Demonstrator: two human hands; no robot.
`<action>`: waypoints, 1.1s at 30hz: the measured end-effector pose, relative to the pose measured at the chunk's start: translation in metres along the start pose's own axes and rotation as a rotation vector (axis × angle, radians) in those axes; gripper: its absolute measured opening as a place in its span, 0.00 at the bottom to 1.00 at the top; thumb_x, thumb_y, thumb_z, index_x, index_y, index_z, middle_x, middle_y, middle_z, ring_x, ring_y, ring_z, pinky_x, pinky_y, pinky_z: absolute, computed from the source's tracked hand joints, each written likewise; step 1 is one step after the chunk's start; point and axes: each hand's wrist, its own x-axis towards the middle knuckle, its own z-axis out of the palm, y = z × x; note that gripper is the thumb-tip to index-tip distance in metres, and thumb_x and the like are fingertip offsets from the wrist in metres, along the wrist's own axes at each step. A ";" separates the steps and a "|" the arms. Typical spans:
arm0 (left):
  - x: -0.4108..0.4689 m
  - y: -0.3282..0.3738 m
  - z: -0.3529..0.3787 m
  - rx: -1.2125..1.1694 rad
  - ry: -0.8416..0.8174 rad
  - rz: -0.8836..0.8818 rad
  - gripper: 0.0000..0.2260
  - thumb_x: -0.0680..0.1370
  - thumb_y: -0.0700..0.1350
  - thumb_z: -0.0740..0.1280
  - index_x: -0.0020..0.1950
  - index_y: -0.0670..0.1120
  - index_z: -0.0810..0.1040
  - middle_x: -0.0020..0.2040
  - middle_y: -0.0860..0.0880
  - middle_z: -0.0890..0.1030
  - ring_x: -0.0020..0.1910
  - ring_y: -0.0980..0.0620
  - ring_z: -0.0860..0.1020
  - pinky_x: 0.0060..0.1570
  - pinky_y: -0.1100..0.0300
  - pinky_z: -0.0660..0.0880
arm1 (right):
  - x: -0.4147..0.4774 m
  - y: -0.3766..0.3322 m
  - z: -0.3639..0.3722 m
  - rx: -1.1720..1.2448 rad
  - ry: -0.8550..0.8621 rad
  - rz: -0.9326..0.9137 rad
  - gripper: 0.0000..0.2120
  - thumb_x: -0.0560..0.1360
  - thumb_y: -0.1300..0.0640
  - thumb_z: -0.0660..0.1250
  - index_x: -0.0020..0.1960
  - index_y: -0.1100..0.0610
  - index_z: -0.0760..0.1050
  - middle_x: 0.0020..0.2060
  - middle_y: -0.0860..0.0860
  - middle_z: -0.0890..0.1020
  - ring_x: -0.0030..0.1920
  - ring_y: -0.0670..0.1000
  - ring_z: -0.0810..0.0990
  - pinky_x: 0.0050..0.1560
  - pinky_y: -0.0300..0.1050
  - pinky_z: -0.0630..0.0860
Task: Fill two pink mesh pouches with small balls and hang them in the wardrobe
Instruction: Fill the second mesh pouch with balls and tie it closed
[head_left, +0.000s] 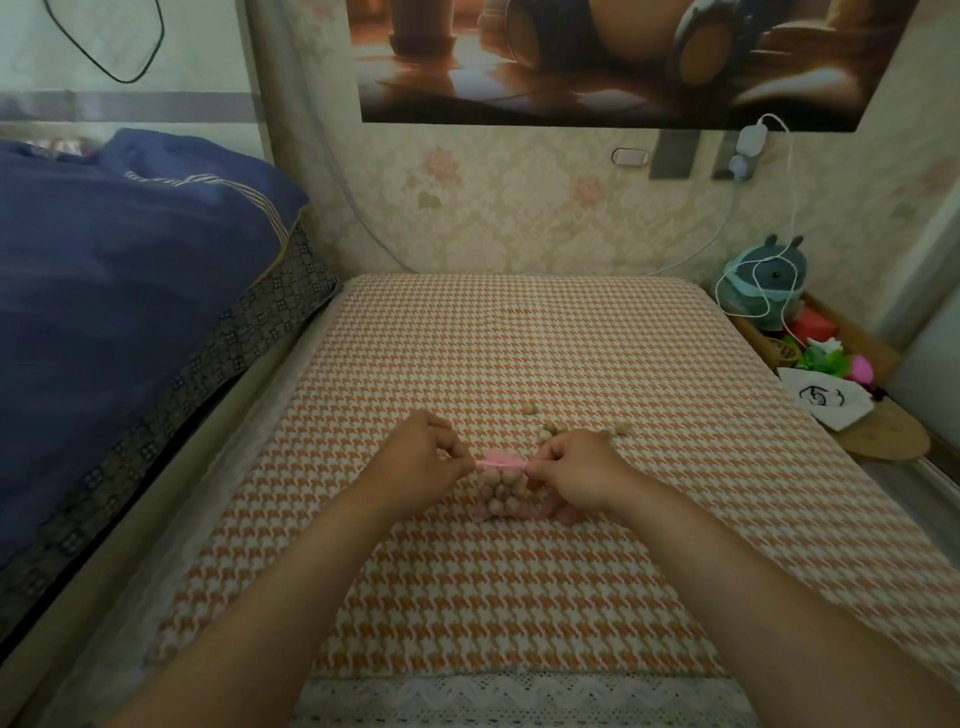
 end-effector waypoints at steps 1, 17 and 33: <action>0.000 -0.001 0.001 0.070 0.029 0.020 0.07 0.75 0.52 0.74 0.37 0.58 0.81 0.62 0.56 0.73 0.67 0.52 0.69 0.63 0.55 0.70 | 0.000 -0.001 0.002 0.033 -0.006 -0.006 0.07 0.82 0.56 0.67 0.47 0.56 0.80 0.47 0.58 0.85 0.41 0.57 0.88 0.40 0.56 0.86; 0.000 -0.006 -0.010 -0.436 0.064 -0.040 0.26 0.73 0.42 0.76 0.65 0.53 0.68 0.49 0.56 0.79 0.43 0.61 0.80 0.37 0.67 0.77 | 0.012 -0.039 0.037 0.423 0.033 -0.071 0.24 0.76 0.68 0.73 0.69 0.59 0.72 0.51 0.58 0.85 0.38 0.51 0.85 0.35 0.42 0.81; 0.015 -0.063 -0.027 -0.012 0.160 -0.144 0.23 0.78 0.43 0.68 0.72 0.49 0.68 0.67 0.46 0.74 0.61 0.47 0.75 0.59 0.52 0.76 | 0.055 -0.066 0.090 0.065 0.145 -0.234 0.18 0.79 0.57 0.71 0.69 0.57 0.78 0.65 0.52 0.81 0.65 0.51 0.79 0.67 0.46 0.75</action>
